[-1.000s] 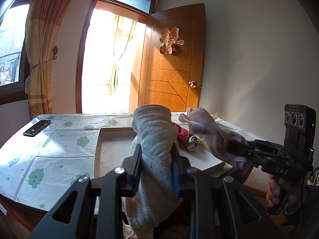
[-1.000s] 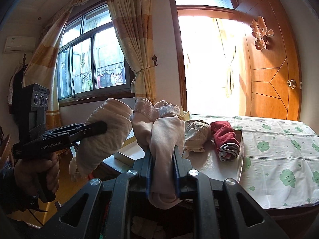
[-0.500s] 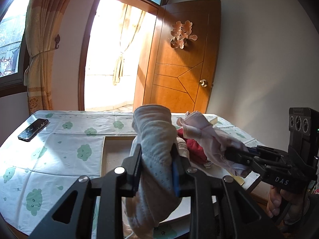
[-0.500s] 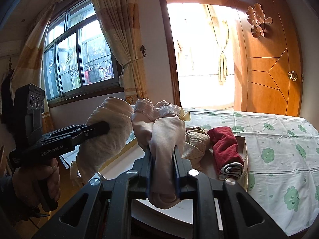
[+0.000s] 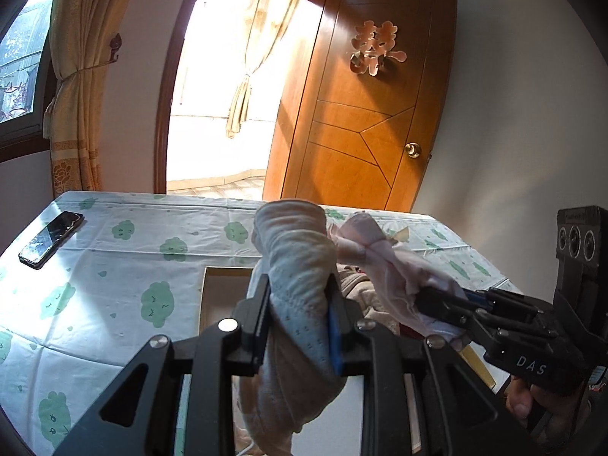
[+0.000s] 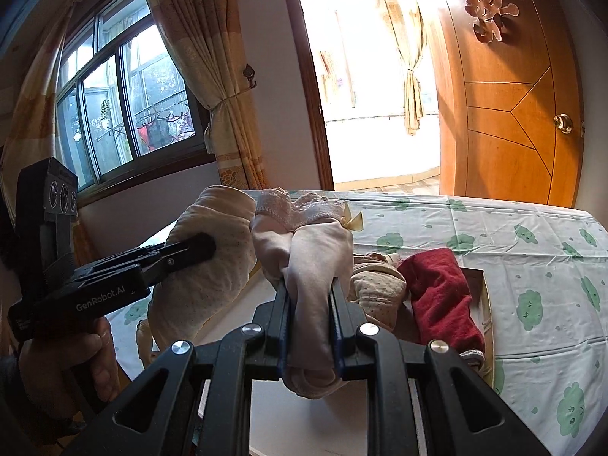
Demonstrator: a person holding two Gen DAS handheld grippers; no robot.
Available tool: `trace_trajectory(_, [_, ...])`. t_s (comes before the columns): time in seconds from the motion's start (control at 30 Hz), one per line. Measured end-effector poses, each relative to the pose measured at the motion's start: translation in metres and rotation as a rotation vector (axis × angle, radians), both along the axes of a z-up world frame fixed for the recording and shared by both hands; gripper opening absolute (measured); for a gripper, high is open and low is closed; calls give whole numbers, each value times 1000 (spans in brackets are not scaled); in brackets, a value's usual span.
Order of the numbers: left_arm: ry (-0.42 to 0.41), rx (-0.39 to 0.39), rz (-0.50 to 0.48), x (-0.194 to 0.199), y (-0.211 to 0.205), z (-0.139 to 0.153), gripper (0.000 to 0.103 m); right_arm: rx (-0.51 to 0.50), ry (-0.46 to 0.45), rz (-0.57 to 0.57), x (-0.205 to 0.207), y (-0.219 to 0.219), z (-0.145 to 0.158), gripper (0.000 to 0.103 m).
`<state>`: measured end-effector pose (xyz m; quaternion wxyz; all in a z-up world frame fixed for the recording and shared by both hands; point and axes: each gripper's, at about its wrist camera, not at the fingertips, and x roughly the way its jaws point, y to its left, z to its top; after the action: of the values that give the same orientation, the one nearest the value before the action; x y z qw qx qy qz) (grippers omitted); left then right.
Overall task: Take underwear out of drawer
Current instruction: 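Lower both garments into the beige tray and open both tools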
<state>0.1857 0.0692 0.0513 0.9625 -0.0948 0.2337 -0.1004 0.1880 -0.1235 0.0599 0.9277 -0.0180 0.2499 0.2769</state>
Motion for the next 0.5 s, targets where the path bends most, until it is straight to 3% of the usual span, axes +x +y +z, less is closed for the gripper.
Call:
trace_trajectory(0.17, [46,-7,24,27,6,-4,24,-22,50,-13,28,18,-3,20])
trace_trajectory(0.5, [169,-129,54,70,25,-24,24,-49,132,-38,66,40,-19,20])
